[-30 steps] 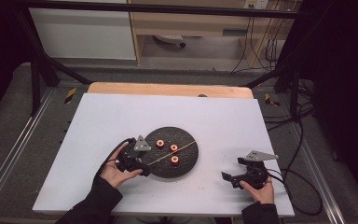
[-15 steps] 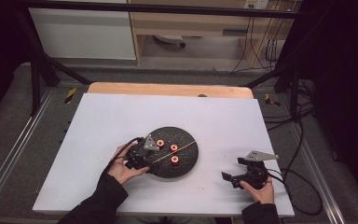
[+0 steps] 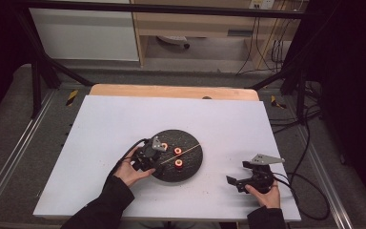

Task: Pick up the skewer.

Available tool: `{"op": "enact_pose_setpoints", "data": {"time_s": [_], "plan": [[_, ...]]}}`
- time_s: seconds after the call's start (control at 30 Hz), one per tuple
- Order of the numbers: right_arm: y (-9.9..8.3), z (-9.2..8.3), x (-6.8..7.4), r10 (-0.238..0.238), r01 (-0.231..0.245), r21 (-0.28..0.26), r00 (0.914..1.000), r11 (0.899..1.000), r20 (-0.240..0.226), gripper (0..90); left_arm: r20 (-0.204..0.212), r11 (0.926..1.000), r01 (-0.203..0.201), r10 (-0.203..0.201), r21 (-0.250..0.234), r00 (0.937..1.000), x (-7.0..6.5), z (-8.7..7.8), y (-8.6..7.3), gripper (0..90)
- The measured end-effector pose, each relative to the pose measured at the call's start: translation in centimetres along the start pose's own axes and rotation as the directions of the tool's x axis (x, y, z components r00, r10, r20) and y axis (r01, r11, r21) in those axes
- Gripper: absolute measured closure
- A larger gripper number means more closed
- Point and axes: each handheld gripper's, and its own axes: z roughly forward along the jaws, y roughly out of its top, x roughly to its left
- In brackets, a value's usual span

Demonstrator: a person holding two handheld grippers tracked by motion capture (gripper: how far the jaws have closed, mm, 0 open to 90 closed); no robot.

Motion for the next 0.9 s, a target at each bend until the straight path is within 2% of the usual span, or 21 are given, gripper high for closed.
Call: {"op": "enact_pose_setpoints", "data": {"time_s": [0.23,0.27,0.5,0.9], "plan": [[0.01,0.00,0.00,0.002,-0.002,-0.001,1.0000,1.000,-0.001,1.1,0.005,0.9994,-0.016,0.016,0.030,0.9999,-0.14,0.06,0.21,65.7],[0.00,0.00,0.00,0.001,-0.001,-0.001,1.0000,1.000,-0.001,1.1,0.006,0.9994,-0.018,0.018,0.031,0.9998,-0.18,0.04,0.25,69.3],[0.01,0.00,0.00,0.001,-0.001,0.000,1.0000,1.000,-0.003,1.1,0.007,0.9977,-0.030,0.030,0.061,0.9995,-0.34,0.27,0.60,75.3],[0.01,-0.01,-0.01,0.001,-0.001,0.004,1.0000,1.000,-0.005,1.1,0.004,0.9955,-0.044,0.044,0.084,0.9990,-0.38,0.39,0.73,85.8]]}}
